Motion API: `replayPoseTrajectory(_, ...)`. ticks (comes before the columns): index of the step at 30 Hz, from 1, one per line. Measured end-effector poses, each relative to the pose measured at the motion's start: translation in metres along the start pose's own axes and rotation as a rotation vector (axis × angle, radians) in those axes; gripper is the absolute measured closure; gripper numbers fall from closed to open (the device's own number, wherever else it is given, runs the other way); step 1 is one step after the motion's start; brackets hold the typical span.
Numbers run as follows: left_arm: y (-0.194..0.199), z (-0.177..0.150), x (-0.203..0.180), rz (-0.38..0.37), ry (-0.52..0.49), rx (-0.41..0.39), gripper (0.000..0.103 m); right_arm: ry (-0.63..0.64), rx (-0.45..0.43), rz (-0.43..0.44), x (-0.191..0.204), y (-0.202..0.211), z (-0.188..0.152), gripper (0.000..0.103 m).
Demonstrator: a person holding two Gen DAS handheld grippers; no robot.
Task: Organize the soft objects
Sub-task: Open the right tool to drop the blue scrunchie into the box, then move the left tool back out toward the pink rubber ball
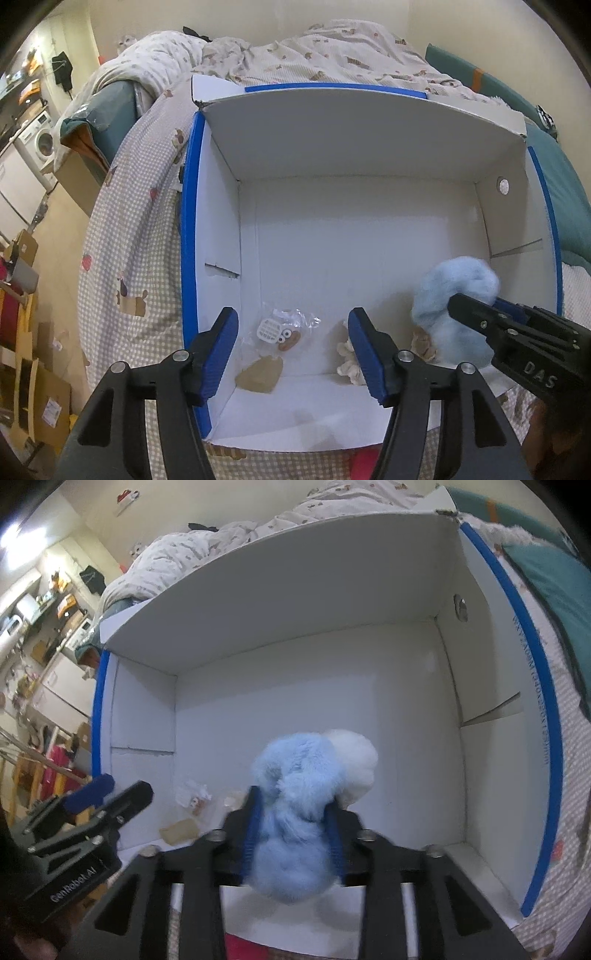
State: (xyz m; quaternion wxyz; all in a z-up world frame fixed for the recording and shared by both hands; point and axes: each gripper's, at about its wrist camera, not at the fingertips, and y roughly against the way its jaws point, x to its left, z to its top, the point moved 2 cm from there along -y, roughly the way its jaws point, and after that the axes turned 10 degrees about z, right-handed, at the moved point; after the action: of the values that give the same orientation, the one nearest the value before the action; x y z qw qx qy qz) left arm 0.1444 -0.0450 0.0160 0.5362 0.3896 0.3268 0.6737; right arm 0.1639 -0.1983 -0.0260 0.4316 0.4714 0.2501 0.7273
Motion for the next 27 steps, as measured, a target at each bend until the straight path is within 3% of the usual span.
replayPoseTrajectory(1,0.000,0.000,0.000,-0.002,0.002,0.004,0.044,-0.011,-0.012,0.013,-0.001,0.002,0.001,0.035)
replayPoseTrajectory(2,0.000,0.000,0.001,-0.003,0.005,0.006,0.044,-0.016,-0.031,0.015,-0.001,0.005,0.001,0.029)
replayPoseTrajectory(5,0.000,0.001,0.002,0.001,0.009,0.005,0.044,-0.021,-0.060,0.011,-0.001,0.011,0.004,0.029)
replayPoseTrajectory(16,0.003,-0.003,0.001,0.005,-0.006,-0.002,0.044,-0.019,-0.046,0.011,0.001,0.013,0.003,0.029)
replayPoseTrajectory(27,0.038,-0.015,0.019,-0.021,0.020,-0.038,0.044,-0.005,-0.077,0.064,0.020,0.047,-0.010,0.029)
